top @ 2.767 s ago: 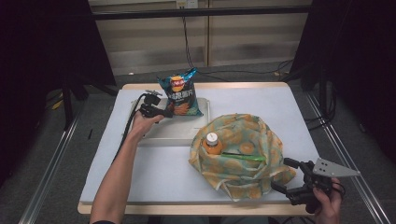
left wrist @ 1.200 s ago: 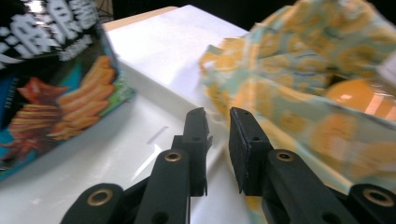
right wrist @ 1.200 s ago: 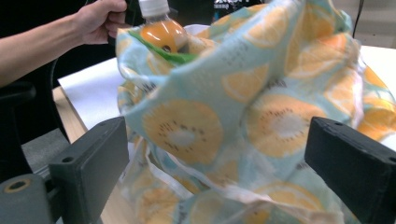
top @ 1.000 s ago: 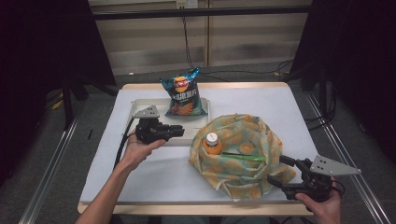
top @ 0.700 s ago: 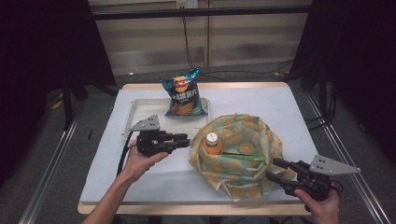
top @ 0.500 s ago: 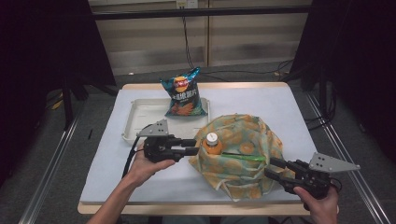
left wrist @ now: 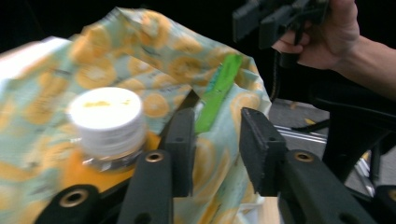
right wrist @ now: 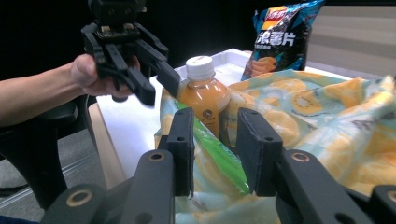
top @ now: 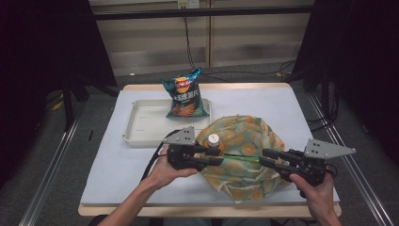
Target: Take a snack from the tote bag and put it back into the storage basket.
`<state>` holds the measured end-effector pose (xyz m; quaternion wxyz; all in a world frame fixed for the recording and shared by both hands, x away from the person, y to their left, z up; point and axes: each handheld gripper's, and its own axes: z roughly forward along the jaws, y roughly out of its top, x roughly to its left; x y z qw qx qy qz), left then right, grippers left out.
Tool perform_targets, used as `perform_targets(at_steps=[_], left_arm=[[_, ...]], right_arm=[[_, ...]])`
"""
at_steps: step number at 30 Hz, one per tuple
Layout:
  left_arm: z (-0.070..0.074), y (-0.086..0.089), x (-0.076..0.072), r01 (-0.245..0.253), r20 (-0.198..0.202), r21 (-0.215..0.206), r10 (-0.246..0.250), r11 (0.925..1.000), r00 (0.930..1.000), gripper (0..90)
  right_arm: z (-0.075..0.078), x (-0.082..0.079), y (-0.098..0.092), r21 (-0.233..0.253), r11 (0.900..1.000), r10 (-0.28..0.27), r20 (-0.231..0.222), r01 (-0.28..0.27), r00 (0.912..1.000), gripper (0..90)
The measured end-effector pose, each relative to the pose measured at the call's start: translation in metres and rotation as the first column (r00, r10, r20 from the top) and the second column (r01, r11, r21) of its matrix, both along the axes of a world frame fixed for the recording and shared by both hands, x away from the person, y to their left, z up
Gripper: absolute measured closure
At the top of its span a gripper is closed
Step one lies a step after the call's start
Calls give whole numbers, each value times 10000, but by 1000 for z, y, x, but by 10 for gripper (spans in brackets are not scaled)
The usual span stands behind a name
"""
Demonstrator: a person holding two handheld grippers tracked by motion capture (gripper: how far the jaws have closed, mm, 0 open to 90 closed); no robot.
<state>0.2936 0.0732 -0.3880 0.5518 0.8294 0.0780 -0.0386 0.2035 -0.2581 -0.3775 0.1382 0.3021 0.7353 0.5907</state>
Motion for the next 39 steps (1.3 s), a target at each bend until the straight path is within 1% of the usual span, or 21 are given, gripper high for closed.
perform_targets(at_steps=[1,3,4,6,7,10,11,14,16,18,19,20,21,24,27,29,31,32,33,35,39], left_arm=[[-3,-2,0,13,-93,143,-12,9999,10000,616],[-9,-3,-2,-75,-1,401,76,9992,10000,615],[-10,-3,-3,-130,12,535,130,9985,9999,645],[-14,-1,-4,-91,-46,644,94,9979,9999,687],[-16,0,-5,-109,-71,643,113,9979,9999,757],[-19,2,-6,89,-117,734,-80,9973,9999,850],[-19,3,-7,98,-61,776,-94,9969,9999,870],[-23,5,-12,551,-272,765,-531,9955,9982,897],[-27,5,-16,881,-276,1013,-857,9909,9959,899],[-33,3,-19,1006,-250,1387,-980,9852,9949,900],[-38,2,-21,1088,-344,1513,-1048,9825,9939,900],[-41,0,-21,1085,-423,1531,-1032,9822,9938,900],[-46,-1,-21,1133,-483,1698,-1066,9789,9931,900],[-56,-5,-19,1097,-593,1939,-999,9749,9932,900],[-63,-9,-18,1075,-552,2228,-975,9689,9937,899],[-67,-10,-17,1028,-573,2280,-921,9682,9941,897],[-70,-10,-16,950,-619,2193,-833,9710,9946,887],[-70,-9,-16,1046,-567,2235,-942,9691,9939,874],[-69,-9,-18,1007,-602,2194,-896,9704,9942,855],[-67,-8,-17,1171,-675,1809,-1064,9765,9920,818],[-59,0,-13,890,-687,1185,-812,9890,9943,756]], right_arm=[[-2,1,1,-9,10000,-35,-53,35,10000,655],[-9,2,2,-136,9999,-97,-158,94,9998,600],[-13,3,2,-172,9997,-156,-220,152,9996,566],[-17,4,1,-253,9993,-269,-344,261,9990,539],[-19,4,0,-200,9992,-362,-377,355,9986,530],[-20,5,1,-246,9991,-354,-375,345,9987,525],[-20,5,1,-264,9991,-329,-393,319,9987,524],[-20,5,2,-292,9988,-410,-379,399,9984,516],[-21,6,2,-393,9978,-548,-389,533,9977,489],[-22,8,2,-415,9976,-576,-449,557,9973,486],[-24,9,2,-417,9975,-581,-453,562,9973,481],[-25,10,3,-413,9975,-587,-545,565,9968,481],[-25,10,3,-459,9973,-600,-504,577,9969,481],[-28,10,4,-464,9973,-600,-579,573,9965,477],[-31,9,3,-505,9971,-596,-642,564,9962,470],[-34,8,1,-540,9969,-609,-740,570,9954,454],[-37,7,-1,-611,9962,-666,-873,613,9940,420],[-39,6,-2,-666,9958,-687,-910,628,9935,398],[-41,6,-3,-762,9950,-725,-982,652,9925,386],[-46,5,-4,-954,9931,-790,-1123,684,9905,366],[-53,5,-7,-1073,9915,-874,-1350,731,9870,328]])
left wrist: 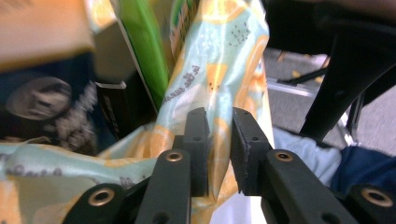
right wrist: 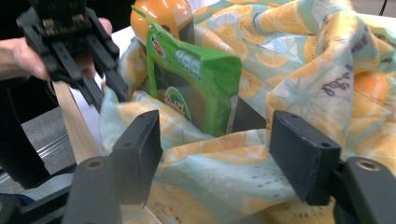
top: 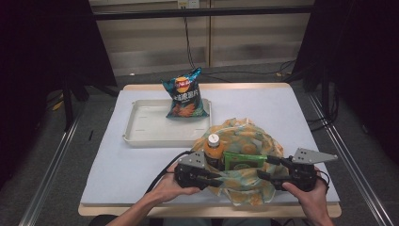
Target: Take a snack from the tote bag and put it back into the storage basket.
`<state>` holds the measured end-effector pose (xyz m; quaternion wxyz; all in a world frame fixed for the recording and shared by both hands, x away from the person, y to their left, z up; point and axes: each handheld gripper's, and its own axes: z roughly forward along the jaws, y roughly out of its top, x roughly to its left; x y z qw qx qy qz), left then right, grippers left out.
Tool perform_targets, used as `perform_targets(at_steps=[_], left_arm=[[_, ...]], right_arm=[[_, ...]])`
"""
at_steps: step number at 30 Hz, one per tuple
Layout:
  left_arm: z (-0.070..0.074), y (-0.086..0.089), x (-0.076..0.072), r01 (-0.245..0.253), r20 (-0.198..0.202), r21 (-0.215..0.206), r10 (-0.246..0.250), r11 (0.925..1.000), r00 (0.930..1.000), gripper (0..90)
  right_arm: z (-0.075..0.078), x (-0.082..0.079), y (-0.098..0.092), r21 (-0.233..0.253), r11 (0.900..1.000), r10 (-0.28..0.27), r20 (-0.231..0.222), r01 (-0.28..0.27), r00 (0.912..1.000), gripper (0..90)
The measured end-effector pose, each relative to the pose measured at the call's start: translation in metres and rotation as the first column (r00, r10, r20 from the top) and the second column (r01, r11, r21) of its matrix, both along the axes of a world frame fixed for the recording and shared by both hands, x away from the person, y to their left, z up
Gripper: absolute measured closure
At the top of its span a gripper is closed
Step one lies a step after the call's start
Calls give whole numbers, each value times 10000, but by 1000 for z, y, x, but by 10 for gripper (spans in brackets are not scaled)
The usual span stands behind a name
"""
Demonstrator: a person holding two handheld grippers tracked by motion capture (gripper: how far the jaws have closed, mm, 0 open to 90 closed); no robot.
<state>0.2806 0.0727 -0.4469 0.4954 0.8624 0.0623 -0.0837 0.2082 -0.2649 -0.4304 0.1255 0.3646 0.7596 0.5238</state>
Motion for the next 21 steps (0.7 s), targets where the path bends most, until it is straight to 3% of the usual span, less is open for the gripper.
perform_targets(at_steps=[4,6,9,13,14,21], left_arm=[[12,8,3,-379,-1,-570,380,9977,9993,701],[18,12,4,-568,-257,-1008,545,9933,9982,677],[23,16,6,-823,-255,-1229,797,9890,9965,645],[29,18,8,-1254,-321,-1312,1222,9834,9920,630],[31,18,7,-1357,-178,-1286,1345,9824,9908,631],[44,7,6,-1266,156,-1394,1300,9821,9914,633]], right_arm=[[0,-1,0,99,9999,67,6,-67,10000,287],[1,-2,0,154,9999,59,15,-60,10000,274],[5,-4,2,176,9998,125,189,-128,9997,264],[8,-7,5,296,9995,52,232,-59,9997,250],[8,-8,5,273,9996,38,255,-45,9997,250],[10,-12,4,442,9989,-148,337,134,9993,234]])
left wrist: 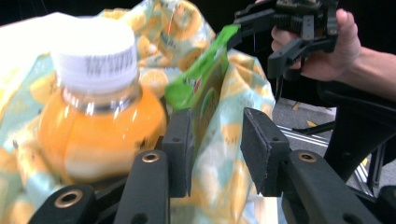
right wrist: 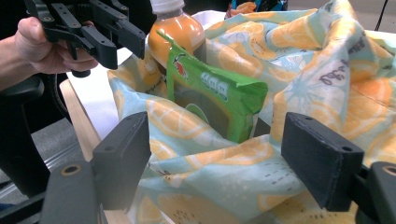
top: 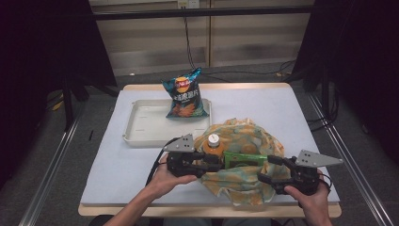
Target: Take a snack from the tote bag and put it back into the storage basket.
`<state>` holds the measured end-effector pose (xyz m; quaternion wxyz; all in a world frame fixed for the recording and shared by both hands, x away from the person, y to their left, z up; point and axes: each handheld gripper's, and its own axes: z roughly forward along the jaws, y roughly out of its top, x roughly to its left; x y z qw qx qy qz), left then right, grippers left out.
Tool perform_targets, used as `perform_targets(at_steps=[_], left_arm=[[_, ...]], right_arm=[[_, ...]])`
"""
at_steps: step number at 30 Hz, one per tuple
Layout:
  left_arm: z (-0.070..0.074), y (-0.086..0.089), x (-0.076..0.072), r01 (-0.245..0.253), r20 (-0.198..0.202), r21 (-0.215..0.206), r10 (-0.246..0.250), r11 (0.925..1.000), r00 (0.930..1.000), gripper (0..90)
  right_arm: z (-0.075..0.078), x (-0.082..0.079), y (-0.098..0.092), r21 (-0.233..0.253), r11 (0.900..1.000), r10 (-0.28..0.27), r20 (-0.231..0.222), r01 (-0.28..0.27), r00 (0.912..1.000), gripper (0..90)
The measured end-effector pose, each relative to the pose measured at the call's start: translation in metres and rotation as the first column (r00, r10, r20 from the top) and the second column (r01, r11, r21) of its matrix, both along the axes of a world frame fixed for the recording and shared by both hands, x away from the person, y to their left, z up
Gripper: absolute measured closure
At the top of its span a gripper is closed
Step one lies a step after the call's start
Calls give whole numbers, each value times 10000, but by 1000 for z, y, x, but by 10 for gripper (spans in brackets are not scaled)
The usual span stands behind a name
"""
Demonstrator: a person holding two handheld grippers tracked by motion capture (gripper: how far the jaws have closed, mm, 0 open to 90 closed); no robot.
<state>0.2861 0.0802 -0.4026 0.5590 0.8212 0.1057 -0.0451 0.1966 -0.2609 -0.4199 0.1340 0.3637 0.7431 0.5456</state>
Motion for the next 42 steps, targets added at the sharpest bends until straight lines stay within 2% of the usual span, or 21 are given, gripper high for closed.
perform_targets(at_steps=[3,6,9,10,12,14,17,21,27,28,31,34,35,36,37,40,42], left_arm=[[7,-5,0,-9,268,69,7,10000,9996,602],[14,-8,4,-166,336,-248,174,9996,9993,585],[17,-14,8,-188,509,-207,198,9996,9985,570],[18,-16,8,-140,457,-228,150,9996,9988,561],[19,-21,8,-177,741,-44,180,9998,9971,557],[17,-25,8,-349,850,-50,352,9994,9958,553],[14,-34,7,-272,1064,325,236,9991,9940,534],[10,-40,8,-135,1054,803,50,9967,9944,490],[6,-43,8,122,787,863,-191,9962,9967,485],[6,-43,8,189,786,1021,-270,9946,9965,484],[3,-45,6,293,787,1027,-375,9943,9962,489],[3,-47,5,551,816,1294,-660,9901,9945,509],[2,-47,5,492,869,1296,-608,9903,9944,505],[1,-47,5,256,994,1252,-382,9918,9943,522],[0,-48,4,248,983,1217,-369,9923,9945,552],[-2,-49,4,509,817,1506,-638,9873,9946,575],[-4,-49,4,744,789,1351,-856,9880,9932,623]], right_arm=[[0,0,-1,52,10000,-8,28,8,10000,231],[0,0,-1,91,10000,-42,52,41,10000,230],[-1,0,-1,75,10000,29,55,-30,10000,229],[-1,0,-1,61,10000,50,79,-51,10000,229],[-1,0,0,58,10000,61,55,-61,10000,222],[-2,1,-1,104,9999,74,48,-74,10000,217],[-2,0,-1,127,9999,110,67,-111,9999,218],[-2,0,-2,155,9998,113,39,-114,9999,217],[-2,0,-2,164,9998,136,26,-136,9999,217],[-3,0,-2,164,9998,145,19,-145,9999,217],[-3,0,-1,164,9997,201,36,-201,9998,215],[-3,-1,-1,165,9995,261,44,-261,9997,215],[-3,-1,-1,152,9995,268,44,-269,9996,215],[-4,-1,-1,149,9995,281,38,-282,9996,214],[-4,-1,-1,125,9995,288,39,-288,9996,211],[-4,-1,0,111,9994,329,8,-329,9995,211],[-5,-2,0,154,9991,397,-4,-397,9992,204]])
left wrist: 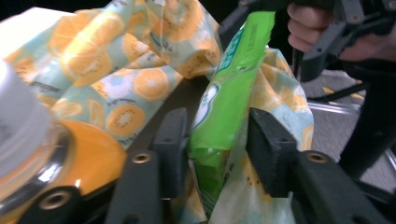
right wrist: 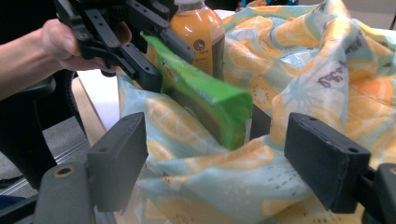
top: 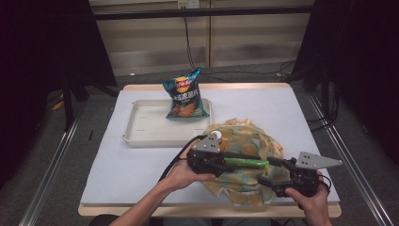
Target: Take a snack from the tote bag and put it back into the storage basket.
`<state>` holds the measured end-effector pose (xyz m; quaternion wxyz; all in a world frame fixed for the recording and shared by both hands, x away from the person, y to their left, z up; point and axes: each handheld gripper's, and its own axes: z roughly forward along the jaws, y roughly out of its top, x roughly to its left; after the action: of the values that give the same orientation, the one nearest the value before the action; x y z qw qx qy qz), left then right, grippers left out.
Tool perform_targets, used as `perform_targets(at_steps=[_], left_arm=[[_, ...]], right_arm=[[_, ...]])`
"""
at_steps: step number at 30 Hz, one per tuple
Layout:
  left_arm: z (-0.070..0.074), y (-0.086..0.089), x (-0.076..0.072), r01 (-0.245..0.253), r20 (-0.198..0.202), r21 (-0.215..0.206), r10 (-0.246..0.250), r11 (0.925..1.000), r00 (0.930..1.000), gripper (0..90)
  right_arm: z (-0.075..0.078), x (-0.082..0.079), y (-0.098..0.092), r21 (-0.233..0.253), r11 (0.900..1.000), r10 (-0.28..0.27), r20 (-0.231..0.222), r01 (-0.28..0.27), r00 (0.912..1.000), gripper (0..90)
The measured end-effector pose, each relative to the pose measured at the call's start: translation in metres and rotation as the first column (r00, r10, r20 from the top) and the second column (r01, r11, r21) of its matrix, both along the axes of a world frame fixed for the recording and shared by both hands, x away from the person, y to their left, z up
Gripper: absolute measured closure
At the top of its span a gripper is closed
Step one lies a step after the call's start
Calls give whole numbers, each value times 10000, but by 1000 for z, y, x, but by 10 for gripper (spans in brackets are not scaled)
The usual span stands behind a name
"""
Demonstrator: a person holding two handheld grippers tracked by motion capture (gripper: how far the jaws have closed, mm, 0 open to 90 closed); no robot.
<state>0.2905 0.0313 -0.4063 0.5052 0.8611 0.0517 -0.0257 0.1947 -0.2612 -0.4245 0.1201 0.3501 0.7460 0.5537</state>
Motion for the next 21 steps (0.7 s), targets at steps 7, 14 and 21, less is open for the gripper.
perform_targets(at_steps=[7,14,21], left_arm=[[-3,-2,0,113,92,131,-115,9999,9999,686],[-15,-11,-2,319,9,616,-321,9976,9995,694],[-10,-8,-1,418,-83,522,-414,9978,9991,724]], right_arm=[[0,-1,0,12,10000,85,81,-85,9999,195],[-1,1,3,3,9999,166,-6,-166,9999,188],[-2,-2,3,-87,9998,170,4,-170,9999,186]])
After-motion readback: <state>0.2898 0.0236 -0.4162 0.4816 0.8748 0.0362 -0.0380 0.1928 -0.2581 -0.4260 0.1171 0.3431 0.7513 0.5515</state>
